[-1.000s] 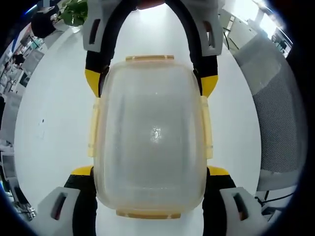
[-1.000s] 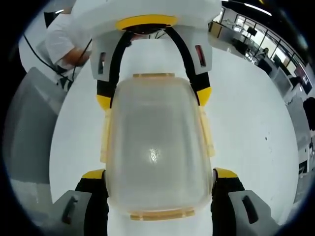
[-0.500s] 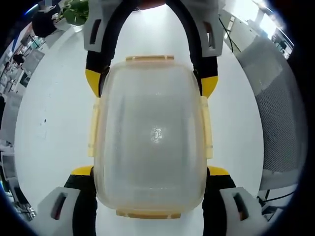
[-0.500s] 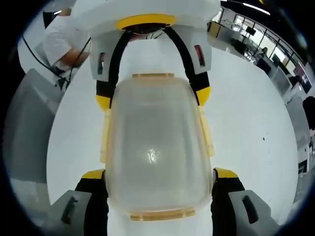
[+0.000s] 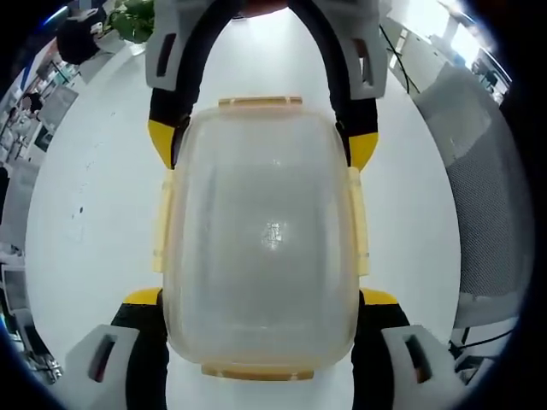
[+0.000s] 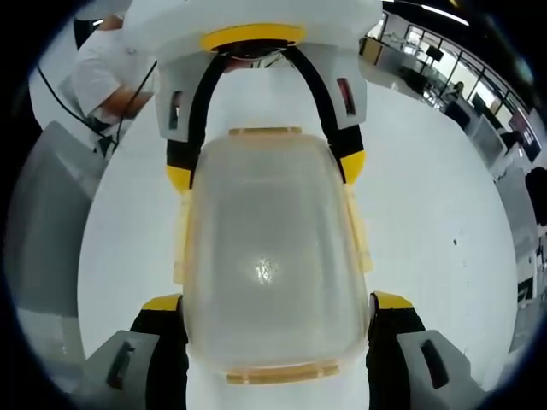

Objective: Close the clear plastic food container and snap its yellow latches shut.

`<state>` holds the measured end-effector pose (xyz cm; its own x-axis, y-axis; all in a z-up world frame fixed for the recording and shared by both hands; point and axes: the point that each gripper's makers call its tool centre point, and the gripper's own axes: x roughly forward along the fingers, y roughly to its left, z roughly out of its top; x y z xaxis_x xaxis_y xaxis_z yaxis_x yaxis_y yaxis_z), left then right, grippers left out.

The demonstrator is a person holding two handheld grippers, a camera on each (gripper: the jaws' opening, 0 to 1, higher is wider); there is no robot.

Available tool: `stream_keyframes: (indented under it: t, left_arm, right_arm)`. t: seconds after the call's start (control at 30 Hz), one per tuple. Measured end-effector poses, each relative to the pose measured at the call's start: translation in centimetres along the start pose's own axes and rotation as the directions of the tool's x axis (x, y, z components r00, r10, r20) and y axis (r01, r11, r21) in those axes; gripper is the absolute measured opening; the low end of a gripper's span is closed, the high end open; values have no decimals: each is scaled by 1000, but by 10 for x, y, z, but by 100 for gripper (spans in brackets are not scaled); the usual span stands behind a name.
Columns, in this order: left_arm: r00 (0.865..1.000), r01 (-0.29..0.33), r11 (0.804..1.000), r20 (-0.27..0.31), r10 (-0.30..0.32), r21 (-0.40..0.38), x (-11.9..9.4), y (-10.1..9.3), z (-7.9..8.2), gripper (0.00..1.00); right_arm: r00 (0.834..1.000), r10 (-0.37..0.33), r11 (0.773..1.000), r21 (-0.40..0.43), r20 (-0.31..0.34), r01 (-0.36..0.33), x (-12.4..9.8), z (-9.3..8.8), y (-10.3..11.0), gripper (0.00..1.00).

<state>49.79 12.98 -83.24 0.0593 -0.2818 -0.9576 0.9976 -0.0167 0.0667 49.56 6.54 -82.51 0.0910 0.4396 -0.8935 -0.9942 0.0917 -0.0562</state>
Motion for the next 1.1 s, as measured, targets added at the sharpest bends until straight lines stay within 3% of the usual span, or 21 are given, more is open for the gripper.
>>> stream_keyframes:
  t: [0.5, 0.6, 0.67, 0.77, 0.83, 1.1]
  left_arm:
    - [1000, 2, 1000, -5, -2, 6, 0, 0, -1, 91]
    - [999, 15, 1000, -37, -15, 17, -1, -2, -2, 92]
    - [999, 27, 1000, -24, -27, -13, -1, -4, 0, 99]
    - [1000, 10, 1000, -20, -10, -29, -2, 1, 1, 99]
    - [1000, -7, 1000, -16, 6, -15, -4, 3, 2, 99]
    - [999, -5, 1000, -39, 4, -15, -3, -2, -2, 99]
  right_arm:
    - [1000, 5, 1000, -12, -15, -5, 1, 0, 0, 88]
    - [1000, 13, 999, -52, -22, -14, -1, 1, 1, 88]
    - [1000, -10, 994, -112, -10, 9, -1, 5, -2, 98]
    - [1000, 23, 998, -54, 1, -23, 0, 8, 4, 99]
    - [1000, -8, 997, -78, -6, 7, -1, 8, -2, 98]
    - [1000, 22, 999, -29, -11, -22, -3, -1, 3, 95]
